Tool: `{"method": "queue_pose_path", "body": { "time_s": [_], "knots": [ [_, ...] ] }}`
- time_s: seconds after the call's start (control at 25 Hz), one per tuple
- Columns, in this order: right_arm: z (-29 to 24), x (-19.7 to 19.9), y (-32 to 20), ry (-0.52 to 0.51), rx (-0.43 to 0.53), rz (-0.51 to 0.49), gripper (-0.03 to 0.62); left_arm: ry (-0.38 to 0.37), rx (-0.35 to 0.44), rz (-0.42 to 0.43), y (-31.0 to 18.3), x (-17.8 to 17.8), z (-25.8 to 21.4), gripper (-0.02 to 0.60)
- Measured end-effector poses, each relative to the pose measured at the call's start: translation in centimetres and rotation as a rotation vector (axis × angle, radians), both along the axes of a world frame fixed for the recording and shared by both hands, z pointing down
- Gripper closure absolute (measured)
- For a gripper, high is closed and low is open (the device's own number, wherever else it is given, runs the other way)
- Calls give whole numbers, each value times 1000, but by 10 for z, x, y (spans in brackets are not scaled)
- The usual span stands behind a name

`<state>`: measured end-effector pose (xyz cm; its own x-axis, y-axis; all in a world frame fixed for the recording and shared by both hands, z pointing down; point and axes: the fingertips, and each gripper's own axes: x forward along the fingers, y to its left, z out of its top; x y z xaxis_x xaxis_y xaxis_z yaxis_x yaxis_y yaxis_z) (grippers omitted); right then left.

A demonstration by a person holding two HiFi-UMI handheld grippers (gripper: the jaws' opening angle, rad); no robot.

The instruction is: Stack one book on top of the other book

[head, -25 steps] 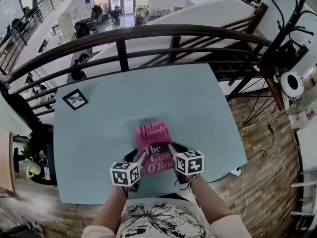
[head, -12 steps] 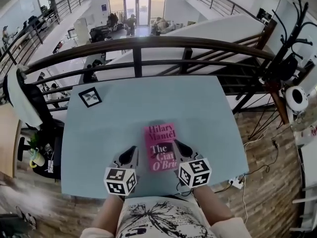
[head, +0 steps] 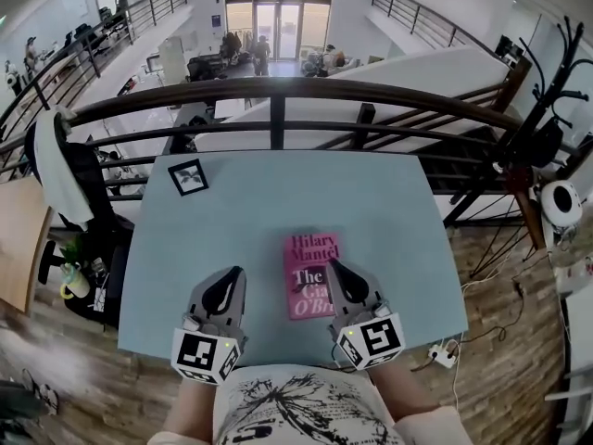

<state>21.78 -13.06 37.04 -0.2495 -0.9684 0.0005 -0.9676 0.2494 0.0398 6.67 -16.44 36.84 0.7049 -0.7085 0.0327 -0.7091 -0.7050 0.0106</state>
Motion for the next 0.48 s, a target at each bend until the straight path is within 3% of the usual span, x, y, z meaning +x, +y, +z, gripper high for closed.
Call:
{"method": "queue_pose_path", "body": {
  "time_s": [0.28,0.48],
  "knots": [
    [-9,-16,5,41,45,-29,602,-16,76,-4,12,-3,-25,565],
    [-5,-13,4,44,31,-17,602,-23,67,8,12,0,-21,568]
  ]
}}
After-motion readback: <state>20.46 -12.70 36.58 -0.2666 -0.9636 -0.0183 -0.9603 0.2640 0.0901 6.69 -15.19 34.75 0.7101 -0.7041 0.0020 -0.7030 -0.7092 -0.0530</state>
